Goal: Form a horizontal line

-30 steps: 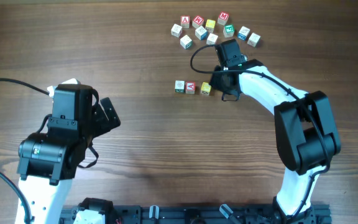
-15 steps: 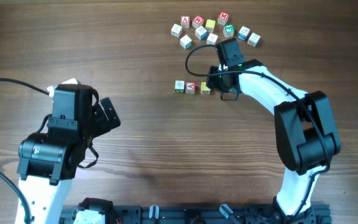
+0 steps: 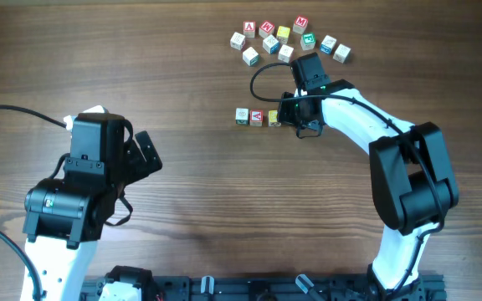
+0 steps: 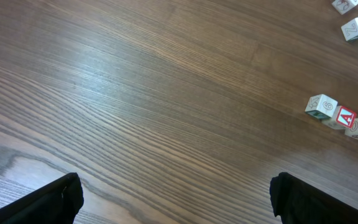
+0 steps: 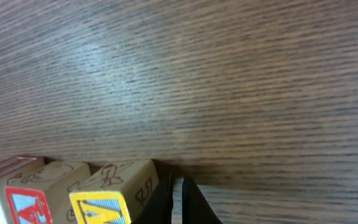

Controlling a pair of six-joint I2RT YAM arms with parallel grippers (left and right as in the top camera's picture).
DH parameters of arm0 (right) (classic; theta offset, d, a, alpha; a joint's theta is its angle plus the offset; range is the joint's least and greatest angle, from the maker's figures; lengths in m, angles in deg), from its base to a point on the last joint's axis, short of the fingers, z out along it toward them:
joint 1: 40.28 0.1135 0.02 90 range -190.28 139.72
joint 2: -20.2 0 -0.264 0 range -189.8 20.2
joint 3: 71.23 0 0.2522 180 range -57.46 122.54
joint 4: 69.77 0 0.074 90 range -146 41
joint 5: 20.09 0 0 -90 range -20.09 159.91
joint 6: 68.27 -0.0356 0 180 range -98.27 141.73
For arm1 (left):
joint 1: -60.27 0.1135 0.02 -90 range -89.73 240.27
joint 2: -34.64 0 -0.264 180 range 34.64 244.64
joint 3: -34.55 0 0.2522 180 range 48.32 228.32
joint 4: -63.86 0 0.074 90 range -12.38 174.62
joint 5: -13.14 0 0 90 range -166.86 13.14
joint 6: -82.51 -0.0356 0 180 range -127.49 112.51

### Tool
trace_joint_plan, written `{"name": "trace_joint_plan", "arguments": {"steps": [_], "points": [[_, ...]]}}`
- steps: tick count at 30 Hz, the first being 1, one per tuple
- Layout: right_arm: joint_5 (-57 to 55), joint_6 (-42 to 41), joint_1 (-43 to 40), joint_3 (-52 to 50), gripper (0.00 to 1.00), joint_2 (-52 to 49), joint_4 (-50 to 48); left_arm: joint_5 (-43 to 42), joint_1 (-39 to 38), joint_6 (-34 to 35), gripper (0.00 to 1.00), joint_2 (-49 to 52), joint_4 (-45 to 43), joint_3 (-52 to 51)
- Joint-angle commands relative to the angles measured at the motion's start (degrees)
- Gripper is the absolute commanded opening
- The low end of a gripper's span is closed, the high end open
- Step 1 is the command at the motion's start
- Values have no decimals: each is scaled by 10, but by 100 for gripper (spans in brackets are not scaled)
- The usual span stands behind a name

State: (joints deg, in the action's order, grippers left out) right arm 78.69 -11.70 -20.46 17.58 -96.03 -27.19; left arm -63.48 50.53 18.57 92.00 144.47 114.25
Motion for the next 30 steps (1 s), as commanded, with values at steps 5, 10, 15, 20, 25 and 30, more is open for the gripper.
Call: {"name": "trace_joint_plan", "arguments": {"steps": [5,10,15,20,25,30], "points": [[40,-10,0,4,6,-5,1,-3,3,5,100,-2,-1,0],[60,-25,0,4,4,-5,2,-3,3,5,100,-2,-1,0],[64,-40,0,4,4,-5,2,-3,3,5,100,-2,-1,0],[36,20,0,4,5,-5,-19,-3,3,5,100,-2,-1,0],[-45,36,0,4,8,-5,-29,-3,3,5,100,-2,-1,0],[10,65,0,4,8,-6,-42,-3,3,5,100,-2,-1,0]]}}
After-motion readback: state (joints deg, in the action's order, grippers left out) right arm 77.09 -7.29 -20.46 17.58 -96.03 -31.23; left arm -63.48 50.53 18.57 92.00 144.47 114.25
